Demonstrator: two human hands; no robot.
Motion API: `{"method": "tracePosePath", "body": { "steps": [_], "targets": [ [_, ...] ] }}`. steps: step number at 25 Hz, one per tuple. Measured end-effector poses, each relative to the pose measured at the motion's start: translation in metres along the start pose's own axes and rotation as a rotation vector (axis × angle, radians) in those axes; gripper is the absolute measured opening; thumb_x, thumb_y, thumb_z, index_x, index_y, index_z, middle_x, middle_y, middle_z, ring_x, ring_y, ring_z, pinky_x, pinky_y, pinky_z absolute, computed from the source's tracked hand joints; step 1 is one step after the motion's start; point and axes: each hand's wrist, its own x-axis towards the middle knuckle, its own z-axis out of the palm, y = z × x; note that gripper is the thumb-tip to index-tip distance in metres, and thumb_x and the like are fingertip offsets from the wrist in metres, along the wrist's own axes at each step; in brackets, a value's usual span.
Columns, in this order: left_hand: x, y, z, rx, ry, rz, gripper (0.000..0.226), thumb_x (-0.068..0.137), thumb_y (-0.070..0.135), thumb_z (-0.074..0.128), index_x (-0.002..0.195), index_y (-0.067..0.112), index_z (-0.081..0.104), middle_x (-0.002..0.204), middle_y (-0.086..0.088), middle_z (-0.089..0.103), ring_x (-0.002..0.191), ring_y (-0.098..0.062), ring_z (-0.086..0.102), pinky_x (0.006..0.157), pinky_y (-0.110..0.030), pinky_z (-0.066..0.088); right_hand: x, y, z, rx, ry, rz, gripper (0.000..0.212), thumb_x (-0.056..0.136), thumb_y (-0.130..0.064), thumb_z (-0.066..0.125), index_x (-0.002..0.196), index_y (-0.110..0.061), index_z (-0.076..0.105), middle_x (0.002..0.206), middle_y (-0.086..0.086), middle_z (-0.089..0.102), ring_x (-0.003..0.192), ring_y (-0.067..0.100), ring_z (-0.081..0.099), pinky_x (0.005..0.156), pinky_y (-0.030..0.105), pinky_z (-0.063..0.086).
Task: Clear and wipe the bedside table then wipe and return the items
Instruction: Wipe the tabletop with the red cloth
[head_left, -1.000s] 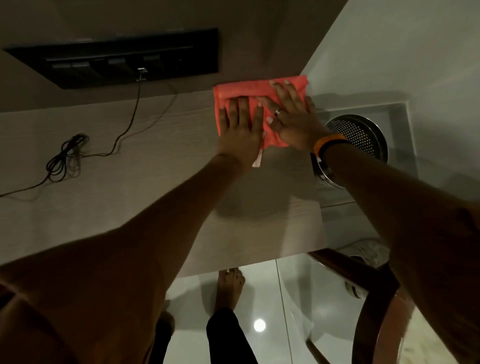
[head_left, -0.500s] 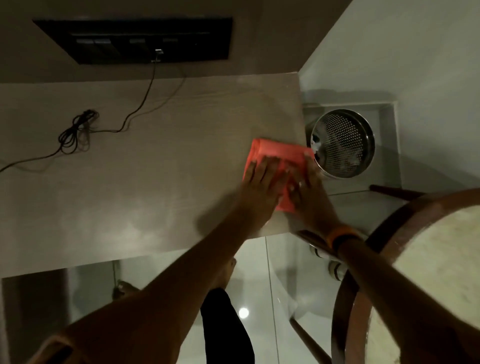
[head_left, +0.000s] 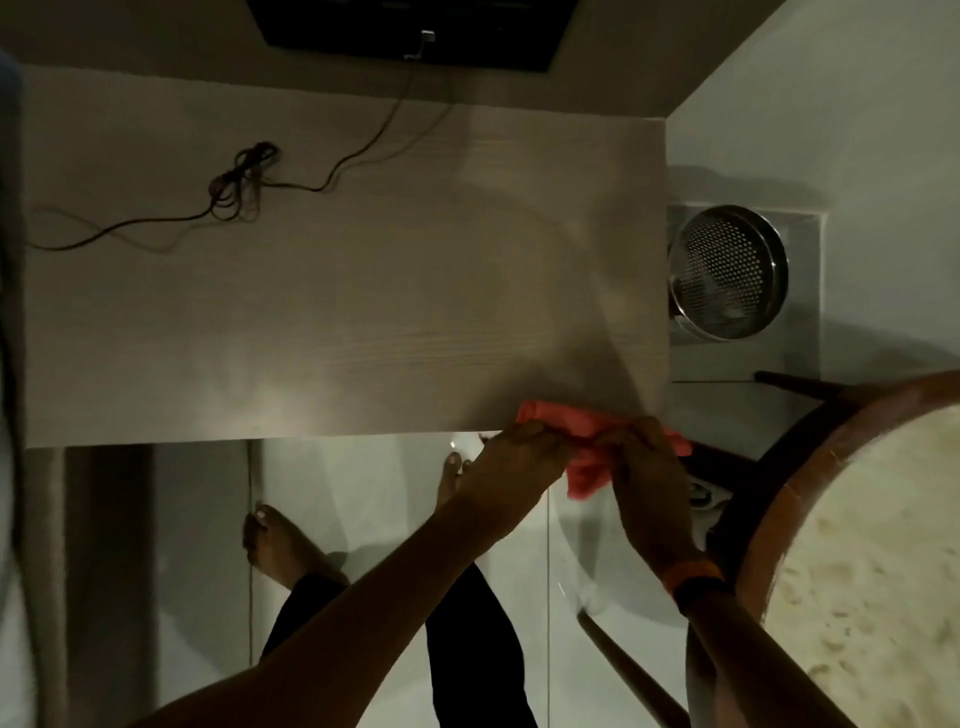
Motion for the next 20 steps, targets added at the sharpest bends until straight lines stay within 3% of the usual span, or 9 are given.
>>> {"method": "tracePosePath", "body": {
  "steps": [2, 3, 7, 9, 11, 13, 14, 16, 20],
  "targets": [
    [-0.033, -0.009, -0.026, -0.226, -0.053, -0.192, 0.043, 0.083, 0.016, 0.053, 0.122, 0.028, 0.066, 0.118, 0.007, 0.072, 0.112, -0.012, 0.064, 0.097, -0.034, 0.054, 0.001, -0.021, 0.001, -0.313, -0.161, -0.225, 0.011, 0.090, -0.004, 0.066, 0.087, -0.008, 0.075, 0.089, 0.000, 0.074, 0.086, 0.014, 0.065, 0.083, 0.037, 0.053],
    [-0.052, -0.019, -0.042, -0.361, -0.002, -0.261, 0.045, 0.079, 0.017, 0.048, 0.118, 0.026, 0.068, 0.114, 0.005, 0.074, 0.106, -0.012, 0.067, 0.097, -0.030, 0.053, 0.004, -0.039, 0.004, -0.389, -0.247, -0.292, 0.010, 0.086, -0.006, 0.069, 0.082, -0.011, 0.077, 0.083, 0.002, 0.074, 0.085, 0.020, 0.066, 0.083, 0.037, 0.051],
    [-0.107, -0.071, -0.124, -0.794, 0.094, -0.474, 0.031, 0.078, -0.005, 0.062, 0.101, 0.013, 0.073, 0.094, 0.007, 0.075, 0.089, 0.000, 0.069, 0.085, -0.014, 0.053, 0.019, -0.136, 0.034, -0.259, -0.672, -0.245, 0.032, 0.100, -0.017, 0.056, 0.074, -0.002, 0.069, 0.072, 0.004, 0.063, 0.074, 0.017, 0.059, 0.072, 0.028, 0.039],
    [-0.112, -0.102, -0.157, -0.832, 0.147, -0.540, 0.028, 0.083, -0.007, 0.063, 0.102, 0.012, 0.072, 0.101, 0.003, 0.073, 0.096, 0.000, 0.067, 0.089, -0.008, 0.049, 0.038, -0.178, 0.049, -0.235, -0.735, -0.300, 0.040, 0.102, -0.017, 0.052, 0.063, -0.013, 0.059, 0.064, -0.002, 0.054, 0.069, 0.014, 0.054, 0.069, 0.026, 0.032],
    [-0.111, -0.136, -0.176, -0.620, 0.156, -0.581, 0.027, 0.089, 0.019, 0.061, 0.114, 0.020, 0.068, 0.113, 0.003, 0.069, 0.109, -0.013, 0.065, 0.094, -0.023, 0.051, 0.062, -0.209, 0.066, -0.319, -0.652, -0.397, 0.026, 0.101, -0.020, 0.051, 0.079, -0.016, 0.064, 0.080, -0.001, 0.065, 0.086, 0.020, 0.061, 0.076, 0.027, 0.038],
    [-0.110, -0.162, -0.179, -0.163, 0.082, -0.632, 0.061, 0.079, 0.052, 0.043, 0.133, 0.026, 0.058, 0.131, 0.000, 0.061, 0.124, -0.026, 0.053, 0.100, -0.040, 0.047, 0.080, -0.219, 0.082, -0.588, -0.386, -0.531, 0.027, 0.100, -0.024, 0.046, 0.115, -0.015, 0.067, 0.120, 0.006, 0.069, 0.115, 0.028, 0.061, 0.101, 0.034, 0.043],
    [-0.110, -0.169, -0.173, 0.039, 0.089, -0.613, 0.073, 0.076, 0.056, 0.036, 0.139, 0.024, 0.053, 0.139, -0.003, 0.056, 0.130, -0.031, 0.047, 0.104, -0.044, 0.043, 0.082, -0.218, 0.090, -0.635, -0.239, -0.600, 0.034, 0.099, -0.025, 0.043, 0.123, -0.015, 0.065, 0.131, 0.007, 0.064, 0.122, 0.030, 0.057, 0.108, 0.040, 0.041],
    [-0.109, -0.169, -0.142, 0.250, 0.133, -0.508, 0.069, 0.087, 0.050, 0.035, 0.147, 0.018, 0.045, 0.151, -0.010, 0.047, 0.141, -0.035, 0.039, 0.112, -0.051, 0.035, 0.069, -0.210, 0.111, -0.526, -0.046, -0.734, 0.042, 0.098, -0.027, 0.039, 0.130, -0.013, 0.062, 0.142, 0.011, 0.056, 0.131, 0.031, 0.052, 0.113, 0.046, 0.039],
    [-0.120, -0.168, -0.065, 0.328, 0.113, -0.481, 0.063, 0.104, 0.041, 0.027, 0.159, 0.011, 0.017, 0.167, -0.012, 0.013, 0.155, -0.032, 0.006, 0.124, -0.055, 0.012, 0.031, -0.165, 0.162, -0.813, -0.190, -0.850, 0.061, 0.104, -0.043, 0.019, 0.161, -0.020, 0.016, 0.170, 0.007, 0.018, 0.158, 0.027, 0.015, 0.125, 0.052, 0.022]
  ]
}}
